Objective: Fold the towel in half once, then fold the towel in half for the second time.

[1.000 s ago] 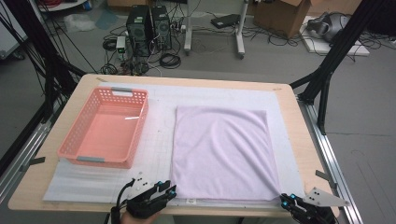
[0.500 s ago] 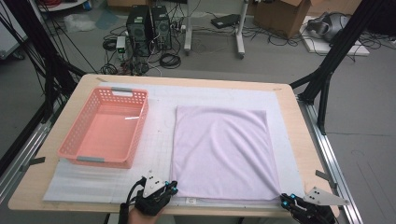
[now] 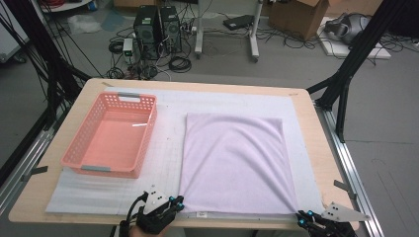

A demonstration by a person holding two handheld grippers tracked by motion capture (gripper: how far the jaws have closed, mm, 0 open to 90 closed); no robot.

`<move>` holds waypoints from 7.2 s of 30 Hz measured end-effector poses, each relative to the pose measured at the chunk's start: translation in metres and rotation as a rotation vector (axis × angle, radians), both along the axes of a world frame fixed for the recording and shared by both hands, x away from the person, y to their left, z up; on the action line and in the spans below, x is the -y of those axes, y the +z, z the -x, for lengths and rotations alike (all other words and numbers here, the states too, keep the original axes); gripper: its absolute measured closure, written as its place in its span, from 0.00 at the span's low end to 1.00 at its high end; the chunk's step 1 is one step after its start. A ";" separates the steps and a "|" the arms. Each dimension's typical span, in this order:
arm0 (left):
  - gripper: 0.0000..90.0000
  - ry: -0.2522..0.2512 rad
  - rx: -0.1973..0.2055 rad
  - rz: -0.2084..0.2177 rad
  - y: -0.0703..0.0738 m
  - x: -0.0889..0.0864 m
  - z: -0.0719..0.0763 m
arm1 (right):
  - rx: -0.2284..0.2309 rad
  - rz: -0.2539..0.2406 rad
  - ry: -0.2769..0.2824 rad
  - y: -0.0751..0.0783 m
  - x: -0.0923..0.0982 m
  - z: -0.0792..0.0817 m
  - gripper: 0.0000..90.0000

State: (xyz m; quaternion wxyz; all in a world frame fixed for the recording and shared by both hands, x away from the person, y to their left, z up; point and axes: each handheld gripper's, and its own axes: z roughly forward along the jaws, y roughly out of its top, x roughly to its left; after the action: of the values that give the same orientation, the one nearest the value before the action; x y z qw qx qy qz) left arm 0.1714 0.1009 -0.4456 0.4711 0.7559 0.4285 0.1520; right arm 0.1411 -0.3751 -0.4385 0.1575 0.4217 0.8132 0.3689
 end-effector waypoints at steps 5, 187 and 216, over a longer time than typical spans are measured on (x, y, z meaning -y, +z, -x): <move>0.70 0.020 0.048 0.072 0.005 -0.009 -0.011 | 0.056 -0.117 -0.075 0.009 0.010 -0.004 0.70; 0.94 0.175 -0.175 0.062 0.005 0.016 -0.266 | -0.043 -0.128 -0.337 0.005 0.000 -0.265 0.97; 0.94 0.065 -0.015 0.125 0.046 -0.004 -0.185 | 0.105 -0.280 -0.226 0.054 0.013 -0.186 0.97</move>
State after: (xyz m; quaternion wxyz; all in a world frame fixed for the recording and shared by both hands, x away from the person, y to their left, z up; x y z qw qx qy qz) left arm 0.3568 0.1053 -0.3991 0.5091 0.7118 0.4648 0.1343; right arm 0.3267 -0.3877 -0.3843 0.1798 0.5082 0.6921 0.4800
